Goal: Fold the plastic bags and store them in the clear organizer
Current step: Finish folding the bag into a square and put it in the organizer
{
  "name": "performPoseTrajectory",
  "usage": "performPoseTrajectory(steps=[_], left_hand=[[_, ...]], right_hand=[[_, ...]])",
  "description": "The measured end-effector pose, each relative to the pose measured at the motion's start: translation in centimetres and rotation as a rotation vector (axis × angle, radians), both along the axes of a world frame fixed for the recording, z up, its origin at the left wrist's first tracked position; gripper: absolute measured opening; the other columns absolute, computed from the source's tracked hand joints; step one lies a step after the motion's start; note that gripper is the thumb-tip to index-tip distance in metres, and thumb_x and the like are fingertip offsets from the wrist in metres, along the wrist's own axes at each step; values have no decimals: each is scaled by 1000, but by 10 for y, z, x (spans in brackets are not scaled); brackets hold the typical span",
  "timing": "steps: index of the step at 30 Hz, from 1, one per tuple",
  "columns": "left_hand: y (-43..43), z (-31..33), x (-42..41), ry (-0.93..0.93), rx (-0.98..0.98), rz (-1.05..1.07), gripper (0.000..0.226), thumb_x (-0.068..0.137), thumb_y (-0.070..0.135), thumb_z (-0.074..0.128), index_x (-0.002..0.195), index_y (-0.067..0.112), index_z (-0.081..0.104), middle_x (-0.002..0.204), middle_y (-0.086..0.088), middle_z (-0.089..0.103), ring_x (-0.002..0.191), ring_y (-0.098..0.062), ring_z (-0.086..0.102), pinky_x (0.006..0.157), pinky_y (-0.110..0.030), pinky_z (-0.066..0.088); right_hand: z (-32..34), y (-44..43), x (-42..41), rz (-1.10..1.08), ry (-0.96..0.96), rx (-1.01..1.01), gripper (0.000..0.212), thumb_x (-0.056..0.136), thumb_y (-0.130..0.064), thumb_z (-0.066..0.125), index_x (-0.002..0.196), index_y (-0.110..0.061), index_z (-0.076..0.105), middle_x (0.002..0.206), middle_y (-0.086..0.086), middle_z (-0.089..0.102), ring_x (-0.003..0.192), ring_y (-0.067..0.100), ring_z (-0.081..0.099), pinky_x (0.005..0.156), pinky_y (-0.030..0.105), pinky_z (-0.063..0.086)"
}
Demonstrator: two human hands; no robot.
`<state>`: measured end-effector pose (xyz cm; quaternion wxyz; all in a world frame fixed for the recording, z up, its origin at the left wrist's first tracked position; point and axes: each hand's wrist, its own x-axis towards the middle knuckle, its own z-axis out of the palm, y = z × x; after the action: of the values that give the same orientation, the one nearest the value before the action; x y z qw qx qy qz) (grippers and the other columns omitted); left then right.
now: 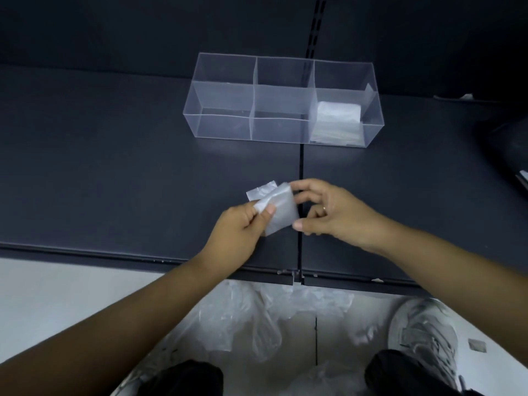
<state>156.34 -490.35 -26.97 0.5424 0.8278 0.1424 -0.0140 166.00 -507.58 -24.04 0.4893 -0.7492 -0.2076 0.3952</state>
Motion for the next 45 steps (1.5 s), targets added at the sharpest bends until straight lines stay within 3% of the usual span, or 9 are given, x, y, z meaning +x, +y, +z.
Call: performPoseTrajectory(steps=[9, 12, 15, 18, 20, 28, 36, 40, 45], left_hand=[[14, 4, 19, 180, -413, 294, 26, 102, 15, 41, 118, 1, 57, 87, -19, 68, 67, -23, 69, 59, -29, 59], [23, -1, 12, -9, 29, 371, 26, 99, 14, 48, 124, 11, 52, 77, -5, 62, 61, -19, 63, 60, -29, 55], [18, -7, 3, -261, 543, 106, 32, 95, 19, 53, 126, 11, 56, 104, -4, 59, 95, -22, 58, 87, -30, 43], [9, -20, 4, -56, 783, -187, 54, 101, 38, 35, 149, 14, 29, 155, -4, 29, 145, -22, 18, 116, -37, 6], [13, -29, 5, 56, 930, -276, 66, 96, 52, 13, 153, 19, 6, 161, 4, 2, 147, -14, -7, 116, -39, -13], [19, -34, 6, 101, 1027, -302, 88, 83, 73, -1, 153, 21, -1, 161, 4, -4, 148, -18, -9, 116, -47, -11], [18, -33, 7, 127, 1029, -286, 95, 77, 76, -7, 152, 18, -6, 161, 2, -9, 147, -20, -13, 116, -48, -13], [12, -32, 6, 171, 1054, -255, 97, 78, 74, -10, 150, 9, -11, 160, -7, -12, 146, -21, -15, 117, -47, -12], [-8, -28, -6, 239, 995, -186, 96, 81, 70, -6, 148, 3, -15, 159, -13, -17, 145, -23, -20, 116, -44, -14]], right_hand=[[-25, 30, 6, -233, -192, -205, 12, 83, -10, 69, 82, -19, 61, 64, -5, 67, 39, 7, 55, 41, 12, 39], [-24, 34, 7, -256, -204, -238, 13, 82, -11, 70, 79, -19, 59, 66, -2, 66, 38, 5, 55, 43, 12, 40], [-21, 38, 6, -239, -227, -275, 15, 81, -12, 70, 76, -19, 58, 65, -2, 64, 38, 4, 55, 43, 13, 39], [-18, 41, 6, -234, -248, -305, 15, 81, -13, 70, 76, -21, 58, 67, -4, 65, 42, 6, 57, 47, 17, 41], [-18, 41, 4, -232, -283, -320, 12, 82, -14, 67, 79, -21, 58, 72, -6, 63, 55, 10, 61, 54, 23, 47], [-46, 25, -24, -171, -869, -496, 36, 85, -46, 63, 109, -21, 55, 109, -1, 49, 105, 20, 44, 85, 31, 27], [-49, 22, -24, -255, -872, -442, 7, 93, -20, 57, 99, -19, 60, 101, -2, 53, 99, 21, 48, 80, 26, 23], [-45, 26, -24, -274, -783, -430, 14, 94, -33, 52, 87, -23, 59, 96, -9, 46, 95, 13, 42, 79, 24, 20], [-29, 35, -20, -231, -609, -386, 15, 81, -28, 68, 74, -23, 55, 89, -9, 54, 86, 11, 51, 80, 28, 43]])
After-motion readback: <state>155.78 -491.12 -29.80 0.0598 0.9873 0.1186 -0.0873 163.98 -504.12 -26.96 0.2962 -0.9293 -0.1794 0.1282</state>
